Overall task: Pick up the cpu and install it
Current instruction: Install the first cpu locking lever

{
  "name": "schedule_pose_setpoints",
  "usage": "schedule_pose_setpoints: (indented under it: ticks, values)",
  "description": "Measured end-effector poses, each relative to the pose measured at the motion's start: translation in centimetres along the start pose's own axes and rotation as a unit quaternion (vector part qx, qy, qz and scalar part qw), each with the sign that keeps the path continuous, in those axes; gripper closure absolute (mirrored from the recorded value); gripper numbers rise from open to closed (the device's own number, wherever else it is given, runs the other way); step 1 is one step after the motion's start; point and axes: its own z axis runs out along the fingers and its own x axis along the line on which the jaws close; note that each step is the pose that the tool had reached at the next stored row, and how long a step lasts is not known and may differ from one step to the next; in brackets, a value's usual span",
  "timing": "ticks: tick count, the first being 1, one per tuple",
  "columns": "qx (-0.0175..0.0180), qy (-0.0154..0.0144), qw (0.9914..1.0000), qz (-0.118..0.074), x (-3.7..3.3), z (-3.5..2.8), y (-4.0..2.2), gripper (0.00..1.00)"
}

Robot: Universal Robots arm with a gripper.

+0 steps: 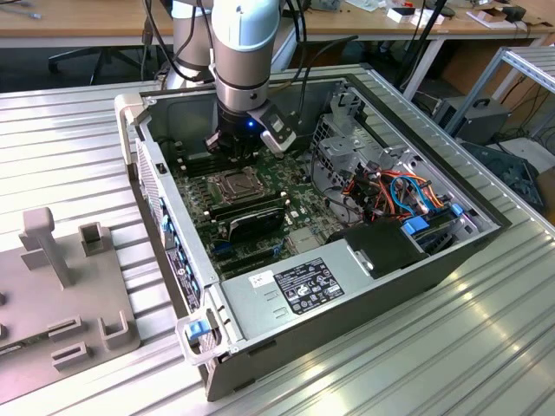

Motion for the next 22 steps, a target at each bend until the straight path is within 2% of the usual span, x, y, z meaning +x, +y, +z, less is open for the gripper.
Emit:
schedule_pose_setpoints:
  ticks: [3,9,11,16,17,19,21,22]
  values:
    - [-0.0013,0.0000,1.00000,0.000,0.00,0.00,0.00,0.89]
    - [-0.0015,-0.0001,1.00000,0.000,-0.02,-0.11,0.01,0.89]
    - [-0.0008,0.0000,1.00000,0.000,-0.05,-0.28,0.04,0.89]
    - [0.0017,0.0000,1.00000,0.000,-0.22,-1.29,0.19,0.89]
    - [0.0029,0.0000,1.00000,0.000,-0.27,-1.60,0.23,0.89]
    - [0.0061,0.0000,0.99998,-0.001,-0.29,-1.74,0.26,0.89]
    - [0.0131,0.0012,0.99991,-0.002,-0.30,-1.77,0.26,0.89]
    - [0.0204,0.0041,0.99978,-0.003,-0.30,-1.77,0.26,0.89]
